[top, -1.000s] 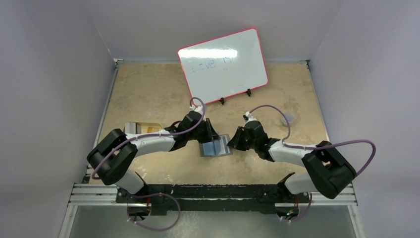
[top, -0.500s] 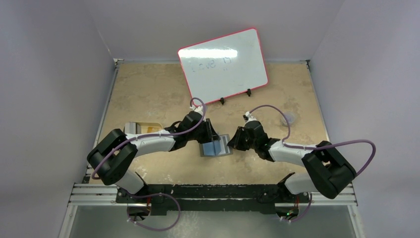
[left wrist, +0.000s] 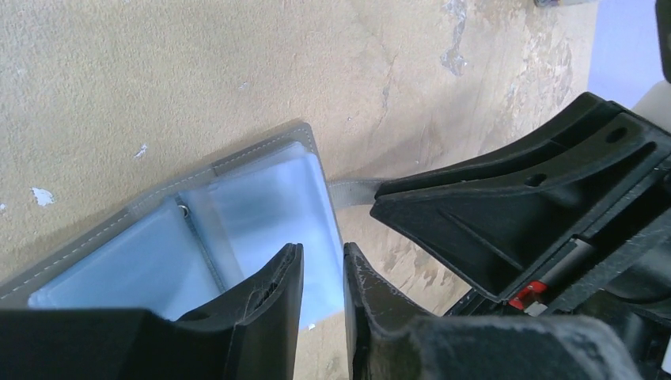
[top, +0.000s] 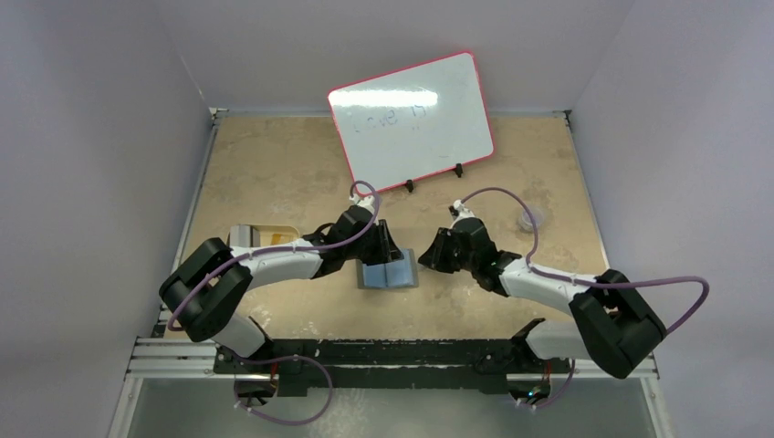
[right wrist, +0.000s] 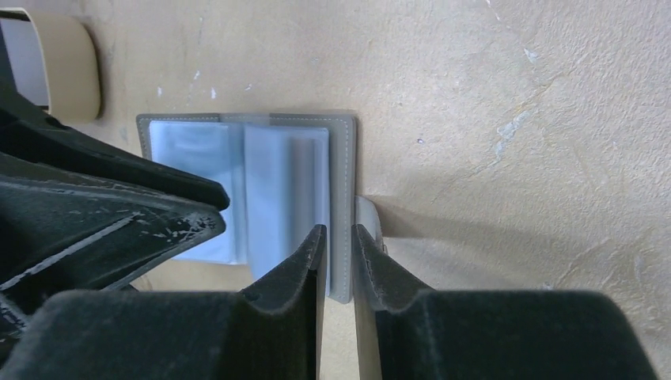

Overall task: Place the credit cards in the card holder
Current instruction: Turn over the card slot in the card holder.

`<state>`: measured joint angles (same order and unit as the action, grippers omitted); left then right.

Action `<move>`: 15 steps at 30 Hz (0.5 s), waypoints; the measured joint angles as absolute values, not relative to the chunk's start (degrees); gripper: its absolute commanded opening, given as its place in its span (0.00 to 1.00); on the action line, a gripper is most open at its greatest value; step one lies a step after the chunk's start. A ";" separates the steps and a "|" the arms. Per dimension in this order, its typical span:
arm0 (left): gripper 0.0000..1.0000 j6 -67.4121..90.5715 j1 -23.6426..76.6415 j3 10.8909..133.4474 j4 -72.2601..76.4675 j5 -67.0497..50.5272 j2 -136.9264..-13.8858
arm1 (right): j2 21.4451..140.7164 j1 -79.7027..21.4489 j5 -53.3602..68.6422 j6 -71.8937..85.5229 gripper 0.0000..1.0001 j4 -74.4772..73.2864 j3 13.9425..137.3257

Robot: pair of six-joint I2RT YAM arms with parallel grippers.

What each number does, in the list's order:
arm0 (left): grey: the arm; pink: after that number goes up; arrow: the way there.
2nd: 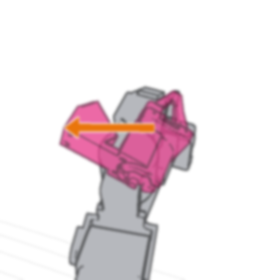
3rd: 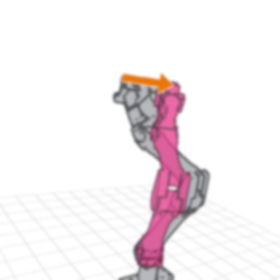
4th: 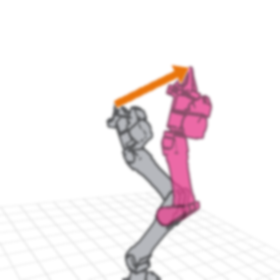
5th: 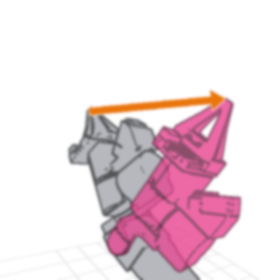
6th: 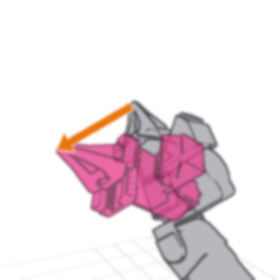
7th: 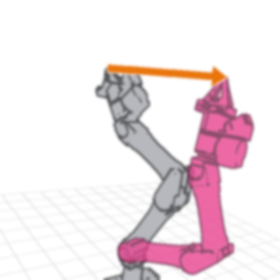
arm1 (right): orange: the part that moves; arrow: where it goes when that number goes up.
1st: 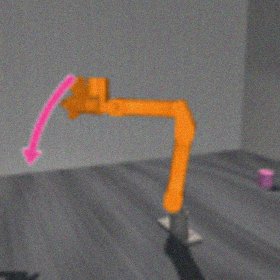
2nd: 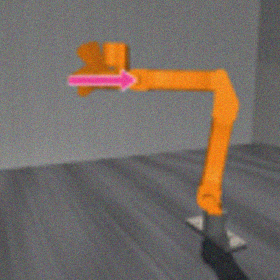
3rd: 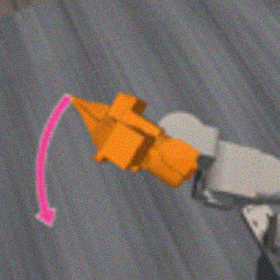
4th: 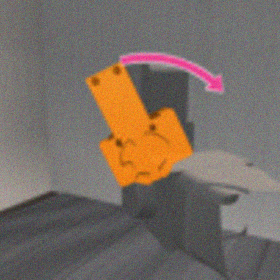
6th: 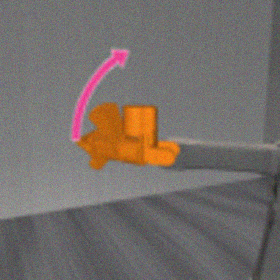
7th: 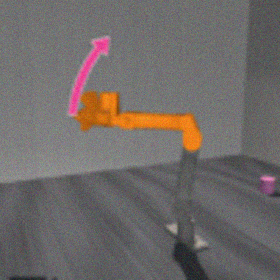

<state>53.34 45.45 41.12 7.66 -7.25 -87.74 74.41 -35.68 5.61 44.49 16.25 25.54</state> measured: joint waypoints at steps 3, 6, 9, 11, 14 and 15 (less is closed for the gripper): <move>0.31 53.21 45.45 41.12 7.73 -7.29 -87.74 | 72.93 -35.68 5.61 44.49 0.23 15.40 25.82; 0.32 53.01 45.45 41.12 8.47 -7.84 -88.03 | 71.26 -35.68 5.56 44.47 0.25 14.26 25.93; 0.33 52.88 45.45 41.78 8.47 -8.43 -89.19 | 69.89 -35.68 5.56 44.49 0.25 13.17 26.20; 0.34 52.84 45.43 42.57 7.35 -8.14 -89.36 | 69.38 -35.68 5.61 44.51 0.25 12.80 26.37; 0.35 51.92 45.12 44.93 3.03 -6.17 -89.10 | 69.34 -35.73 5.87 44.58 0.25 12.75 26.74; 0.36 51.31 44.73 45.93 0.56 -5.28 -88.66 | 69.34 -35.88 5.98 44.64 0.25 12.75 26.85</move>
<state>51.31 44.73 45.93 0.56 -5.28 -88.66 69.34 -35.88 5.98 44.64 12.75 26.85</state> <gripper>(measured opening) 0.337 0.247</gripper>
